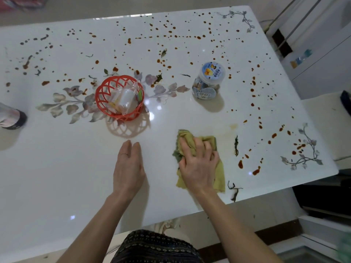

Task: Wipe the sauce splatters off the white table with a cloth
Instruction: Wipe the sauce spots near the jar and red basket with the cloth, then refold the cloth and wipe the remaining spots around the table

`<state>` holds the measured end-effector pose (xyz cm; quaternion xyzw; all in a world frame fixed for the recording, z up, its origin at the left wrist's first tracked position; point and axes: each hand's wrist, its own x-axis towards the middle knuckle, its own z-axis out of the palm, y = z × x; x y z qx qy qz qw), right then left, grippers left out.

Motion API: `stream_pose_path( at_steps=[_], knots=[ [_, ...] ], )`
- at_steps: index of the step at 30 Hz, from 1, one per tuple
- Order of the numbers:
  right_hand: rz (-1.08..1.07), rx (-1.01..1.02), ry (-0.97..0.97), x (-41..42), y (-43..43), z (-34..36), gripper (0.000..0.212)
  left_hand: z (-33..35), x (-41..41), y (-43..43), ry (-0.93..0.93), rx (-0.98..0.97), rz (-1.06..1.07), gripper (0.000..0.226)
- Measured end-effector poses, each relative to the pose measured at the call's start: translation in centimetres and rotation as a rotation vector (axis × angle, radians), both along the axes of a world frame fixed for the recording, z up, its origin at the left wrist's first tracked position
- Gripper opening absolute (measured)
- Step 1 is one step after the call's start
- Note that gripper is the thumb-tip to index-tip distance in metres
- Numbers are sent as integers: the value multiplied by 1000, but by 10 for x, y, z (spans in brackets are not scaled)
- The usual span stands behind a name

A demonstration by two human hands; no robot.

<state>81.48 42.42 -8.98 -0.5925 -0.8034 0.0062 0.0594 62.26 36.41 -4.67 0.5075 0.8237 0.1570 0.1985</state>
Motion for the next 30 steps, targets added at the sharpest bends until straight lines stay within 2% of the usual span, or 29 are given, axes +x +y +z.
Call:
stream_pose_path(
  at_steps=[3, 8, 10, 13, 15, 17, 22, 28, 30],
  knots=[
    [42, 5, -11, 25, 13, -4, 56, 5, 9, -5, 30, 0, -61, 50],
    [-225, 4, -51, 32, 23, -3, 56, 9, 12, -15, 27, 27, -53, 46],
    [-156, -18, -16, 14, -3, -1, 59, 7, 14, -19, 26, 18, -52, 47],
    [100, -24, 37, 9, -48, 0, 59, 5, 24, -23, 28, -2, -84, 52],
    [231, -31, 52, 25, -45, -1, 57, 5, 29, -23, 30, -3, -98, 54],
    [234, -26, 19, 44, -28, -3, 56, 7, 32, -24, 38, 9, -107, 53],
    [18, 16, 32, 41, -28, 0, 58, 7, 35, -31, 15, 11, -76, 50],
    [389, 50, 63, 62, -58, -3, 54, 3, 46, -37, -30, -34, -54, 50],
    [407, 69, 46, 84, -42, -4, 53, 5, 46, -38, -5, -30, -67, 50]
  ],
)
